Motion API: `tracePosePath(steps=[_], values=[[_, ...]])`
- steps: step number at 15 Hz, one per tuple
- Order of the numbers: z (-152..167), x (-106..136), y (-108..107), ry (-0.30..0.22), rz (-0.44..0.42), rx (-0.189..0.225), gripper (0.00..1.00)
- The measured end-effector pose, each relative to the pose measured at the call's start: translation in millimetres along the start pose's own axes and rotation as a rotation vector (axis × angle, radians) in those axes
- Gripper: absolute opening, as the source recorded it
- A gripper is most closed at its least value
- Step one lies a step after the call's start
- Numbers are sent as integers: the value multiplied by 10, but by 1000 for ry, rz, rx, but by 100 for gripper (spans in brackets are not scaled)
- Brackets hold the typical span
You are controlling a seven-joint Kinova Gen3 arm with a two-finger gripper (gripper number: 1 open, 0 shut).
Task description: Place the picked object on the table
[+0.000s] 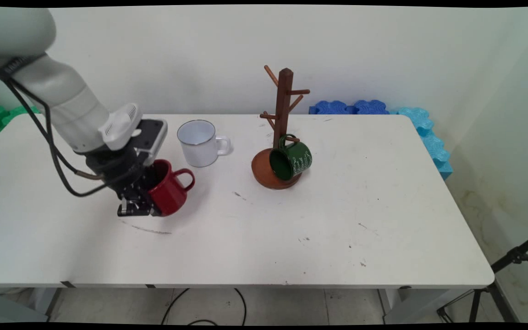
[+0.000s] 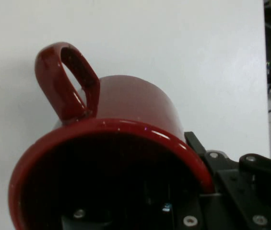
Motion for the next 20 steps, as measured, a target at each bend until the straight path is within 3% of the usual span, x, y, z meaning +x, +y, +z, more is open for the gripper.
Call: tracePosePath(steps=[8, 20], values=[[443, -34, -75, -51, 36, -10, 0], [755, 2, -144, -77, 34, -10, 0]])
